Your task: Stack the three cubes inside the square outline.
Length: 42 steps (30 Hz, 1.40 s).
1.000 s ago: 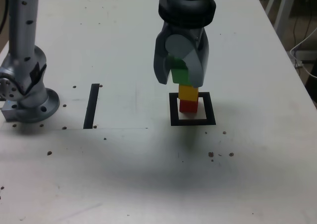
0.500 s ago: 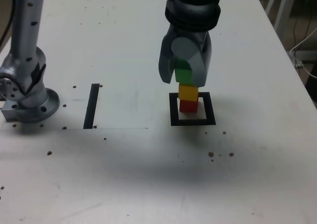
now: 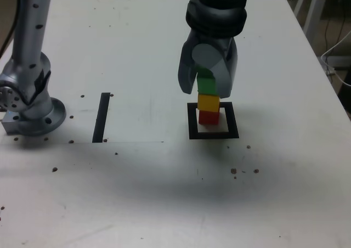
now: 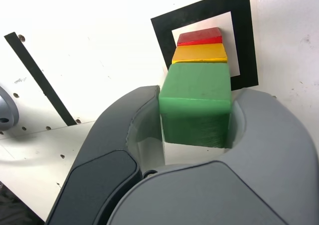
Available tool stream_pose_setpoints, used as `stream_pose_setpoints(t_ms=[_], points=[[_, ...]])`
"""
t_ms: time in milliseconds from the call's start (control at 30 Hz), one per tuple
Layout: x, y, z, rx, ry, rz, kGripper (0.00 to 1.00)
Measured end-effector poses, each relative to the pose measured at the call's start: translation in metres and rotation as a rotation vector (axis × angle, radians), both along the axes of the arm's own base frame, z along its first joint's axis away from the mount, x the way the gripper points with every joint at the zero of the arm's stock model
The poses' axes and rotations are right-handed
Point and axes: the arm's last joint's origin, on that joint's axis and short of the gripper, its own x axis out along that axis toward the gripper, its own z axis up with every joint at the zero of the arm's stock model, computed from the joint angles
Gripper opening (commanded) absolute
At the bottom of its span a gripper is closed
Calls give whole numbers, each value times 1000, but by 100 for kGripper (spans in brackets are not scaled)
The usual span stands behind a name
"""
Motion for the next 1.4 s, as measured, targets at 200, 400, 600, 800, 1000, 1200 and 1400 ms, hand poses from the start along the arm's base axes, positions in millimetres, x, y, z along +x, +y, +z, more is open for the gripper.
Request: stream_pose_setpoints(t_ms=[200, 400, 600, 800, 1000, 1200, 1400], points=[[0, 1, -2, 1, 8, -1, 97], [-1, 1, -4, 9, 14, -2, 98], [-21, 6, 18, 54, -35, 17, 99], [-61, 13, 40, 86, -63, 60, 100], [-102, 18, 41, 83, -34, 99, 100], [-136, 24, 30, 59, -32, 141, 99], [-171, 30, 6, 21, -35, 183, 99]])
